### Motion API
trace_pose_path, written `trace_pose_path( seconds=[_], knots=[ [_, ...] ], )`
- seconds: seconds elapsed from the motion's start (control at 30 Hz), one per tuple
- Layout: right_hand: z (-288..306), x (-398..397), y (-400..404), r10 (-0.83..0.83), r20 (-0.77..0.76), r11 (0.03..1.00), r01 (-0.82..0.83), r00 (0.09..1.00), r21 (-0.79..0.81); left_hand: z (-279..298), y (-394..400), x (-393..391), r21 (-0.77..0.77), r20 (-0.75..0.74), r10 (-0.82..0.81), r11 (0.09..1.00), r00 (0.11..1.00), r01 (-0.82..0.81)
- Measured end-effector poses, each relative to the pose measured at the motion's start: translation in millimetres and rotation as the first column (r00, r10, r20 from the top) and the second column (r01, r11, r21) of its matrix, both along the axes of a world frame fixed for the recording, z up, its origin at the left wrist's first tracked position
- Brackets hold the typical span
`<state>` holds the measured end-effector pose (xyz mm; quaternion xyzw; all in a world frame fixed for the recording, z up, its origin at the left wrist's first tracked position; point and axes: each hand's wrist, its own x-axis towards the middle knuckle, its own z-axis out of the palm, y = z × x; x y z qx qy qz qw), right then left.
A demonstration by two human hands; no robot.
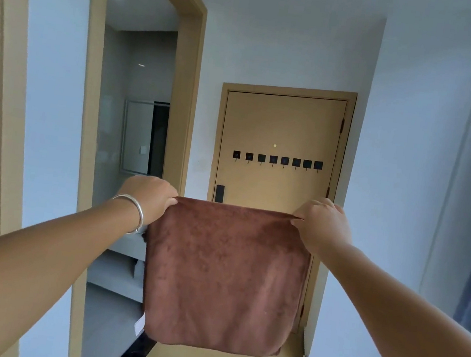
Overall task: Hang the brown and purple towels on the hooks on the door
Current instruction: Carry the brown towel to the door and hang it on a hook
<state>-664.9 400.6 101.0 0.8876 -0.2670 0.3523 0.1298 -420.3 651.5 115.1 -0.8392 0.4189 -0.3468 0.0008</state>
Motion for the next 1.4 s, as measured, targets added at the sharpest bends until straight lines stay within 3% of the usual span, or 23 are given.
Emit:
trace_pose_path(
  seconds=[0.27,0.57,1.1,1.4],
  knots=[
    [-14,122,-94,-0.062,0.005,0.997,0.062,0.998,-0.044,-12,-102,130,-0.025,0.018,-0.068,0.997,0.998,0.069],
    [3,280,-185,-0.064,-0.001,0.998,0.064,0.998,0.024,-10,-199,293,-0.043,-0.034,-0.100,0.994,0.994,0.099],
    [-16,497,-377,-0.015,-0.072,0.999,0.017,0.997,0.027,-26,-383,507,-0.014,-0.005,-0.042,0.999,0.999,0.042],
    [1,608,-494,0.026,-0.033,0.999,-0.025,0.999,0.037,-14,-495,609,-0.067,-0.013,-0.025,0.997,1.000,0.024]
  ],
)
